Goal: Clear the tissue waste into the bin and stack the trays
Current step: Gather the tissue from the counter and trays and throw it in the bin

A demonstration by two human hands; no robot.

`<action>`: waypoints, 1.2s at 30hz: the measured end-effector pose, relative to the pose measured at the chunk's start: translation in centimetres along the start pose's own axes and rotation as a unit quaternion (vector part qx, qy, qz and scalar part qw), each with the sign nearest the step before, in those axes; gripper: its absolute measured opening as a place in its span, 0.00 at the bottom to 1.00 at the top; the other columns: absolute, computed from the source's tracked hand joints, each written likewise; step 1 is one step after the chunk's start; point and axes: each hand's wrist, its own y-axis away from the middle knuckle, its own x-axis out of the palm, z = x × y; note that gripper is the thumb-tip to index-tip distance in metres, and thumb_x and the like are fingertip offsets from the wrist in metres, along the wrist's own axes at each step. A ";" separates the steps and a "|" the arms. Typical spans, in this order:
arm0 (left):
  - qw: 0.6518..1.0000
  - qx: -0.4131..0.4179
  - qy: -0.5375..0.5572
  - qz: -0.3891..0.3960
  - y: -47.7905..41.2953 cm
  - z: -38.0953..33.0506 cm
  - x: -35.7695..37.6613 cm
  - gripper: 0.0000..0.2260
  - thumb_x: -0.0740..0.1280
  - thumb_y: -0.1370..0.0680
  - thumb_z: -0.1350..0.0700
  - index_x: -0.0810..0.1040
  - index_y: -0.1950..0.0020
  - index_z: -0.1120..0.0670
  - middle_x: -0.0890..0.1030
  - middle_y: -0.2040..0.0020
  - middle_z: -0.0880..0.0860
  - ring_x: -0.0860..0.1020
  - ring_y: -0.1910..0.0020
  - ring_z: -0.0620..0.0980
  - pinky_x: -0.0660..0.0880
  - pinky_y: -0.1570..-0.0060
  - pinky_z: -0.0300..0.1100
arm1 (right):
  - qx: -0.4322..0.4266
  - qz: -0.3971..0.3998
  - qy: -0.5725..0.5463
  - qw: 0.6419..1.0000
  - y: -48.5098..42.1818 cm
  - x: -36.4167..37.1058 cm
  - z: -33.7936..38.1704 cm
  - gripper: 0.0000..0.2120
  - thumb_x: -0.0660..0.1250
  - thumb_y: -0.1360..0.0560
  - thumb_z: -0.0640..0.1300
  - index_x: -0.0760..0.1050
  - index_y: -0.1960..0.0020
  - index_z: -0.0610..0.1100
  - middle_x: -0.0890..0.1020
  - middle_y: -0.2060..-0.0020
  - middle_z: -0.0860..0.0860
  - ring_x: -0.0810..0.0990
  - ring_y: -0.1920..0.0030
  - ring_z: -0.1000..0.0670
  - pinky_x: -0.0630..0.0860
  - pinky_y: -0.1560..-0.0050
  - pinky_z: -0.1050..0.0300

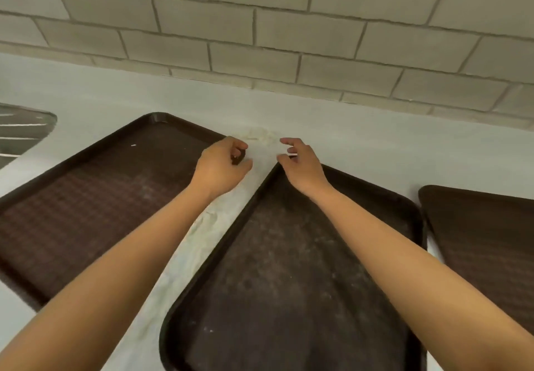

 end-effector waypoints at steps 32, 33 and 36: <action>0.991 0.093 -0.064 0.071 -6.7 6.9 2.4 0.15 0.68 0.26 0.51 0.77 0.40 0.52 0.80 0.46 0.51 0.76 0.45 0.50 0.76 0.46 0.49 | -0.024 0.015 0.145 0.989 -11.1 6.8 0.6 0.25 0.55 0.28 0.25 0.65 0.33 0.41 0.70 0.36 0.44 0.73 0.40 0.45 0.72 0.39 0.54; 0.991 0.094 -0.065 0.069 -6.6 6.7 2.2 0.15 0.68 0.26 0.51 0.77 0.40 0.52 0.80 0.46 0.51 0.77 0.46 0.50 0.77 0.46 0.49 | -0.023 0.011 0.133 0.991 -10.8 6.5 0.8 0.25 0.55 0.28 0.25 0.65 0.33 0.41 0.71 0.36 0.44 0.73 0.39 0.46 0.72 0.40 0.56; 0.992 0.091 -0.061 0.062 -6.0 6.0 1.5 0.15 0.68 0.26 0.52 0.77 0.40 0.52 0.80 0.46 0.51 0.76 0.46 0.49 0.77 0.46 0.47 | -0.040 -0.013 0.121 0.992 -9.3 5.6 1.5 0.19 0.55 0.27 0.27 0.72 0.39 0.40 0.74 0.41 0.43 0.74 0.42 0.46 0.69 0.49 0.62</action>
